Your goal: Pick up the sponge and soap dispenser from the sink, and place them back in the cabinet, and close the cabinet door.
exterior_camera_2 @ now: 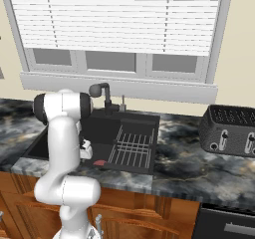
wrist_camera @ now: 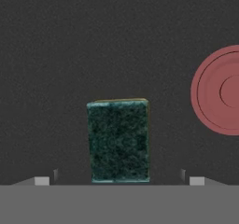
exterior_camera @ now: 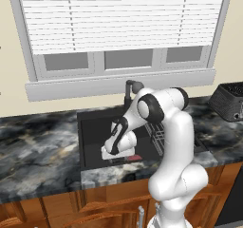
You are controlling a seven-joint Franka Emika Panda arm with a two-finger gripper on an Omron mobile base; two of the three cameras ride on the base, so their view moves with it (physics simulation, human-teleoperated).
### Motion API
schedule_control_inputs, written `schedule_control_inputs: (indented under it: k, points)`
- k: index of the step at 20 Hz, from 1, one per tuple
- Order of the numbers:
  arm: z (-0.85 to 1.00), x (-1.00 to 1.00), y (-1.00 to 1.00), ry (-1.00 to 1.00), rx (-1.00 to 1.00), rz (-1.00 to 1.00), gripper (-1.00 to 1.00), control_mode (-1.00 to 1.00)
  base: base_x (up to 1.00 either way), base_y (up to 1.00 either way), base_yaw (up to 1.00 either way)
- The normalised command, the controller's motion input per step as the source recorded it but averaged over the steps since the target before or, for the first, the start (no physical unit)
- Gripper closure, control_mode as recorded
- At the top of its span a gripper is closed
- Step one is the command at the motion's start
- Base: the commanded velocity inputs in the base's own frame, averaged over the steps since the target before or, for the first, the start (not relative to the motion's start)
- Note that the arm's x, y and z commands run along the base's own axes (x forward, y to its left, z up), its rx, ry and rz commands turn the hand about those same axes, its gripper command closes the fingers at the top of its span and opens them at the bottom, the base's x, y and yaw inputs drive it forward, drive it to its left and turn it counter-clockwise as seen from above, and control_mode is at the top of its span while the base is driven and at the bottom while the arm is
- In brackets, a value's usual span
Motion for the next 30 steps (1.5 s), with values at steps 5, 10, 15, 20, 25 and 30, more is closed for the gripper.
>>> schedule_control_inputs:
  k: [5, 10, 15, 20, 25, 30]
  points:
    - [-0.16, 0.0, 0.0, 0.0, 0.0, 0.0, -1.0, -1.0, 0.0, 0.0, 0.0]
    - [-0.18, 0.0, 0.0, 0.0, 0.0, 0.0, -1.0, -1.0, 0.0, 0.0, 0.0]
    - [-0.19, 0.0, 0.0, 0.0, 0.0, 0.0, -1.0, -1.0, 0.0, 0.0, 0.0]
    - [-0.18, 0.0, 0.0, 0.0, 0.0, 0.0, -1.0, -1.0, 0.0, 0.0, 0.0]
    - [-0.16, 0.0, 0.0, 0.0, 0.0, 0.0, -1.0, -1.0, 0.0, 0.0, 0.0]
    - [-0.15, 0.0, 0.0, 0.0, 0.0, 0.0, -1.0, -1.0, 0.0, 0.0, 0.0]
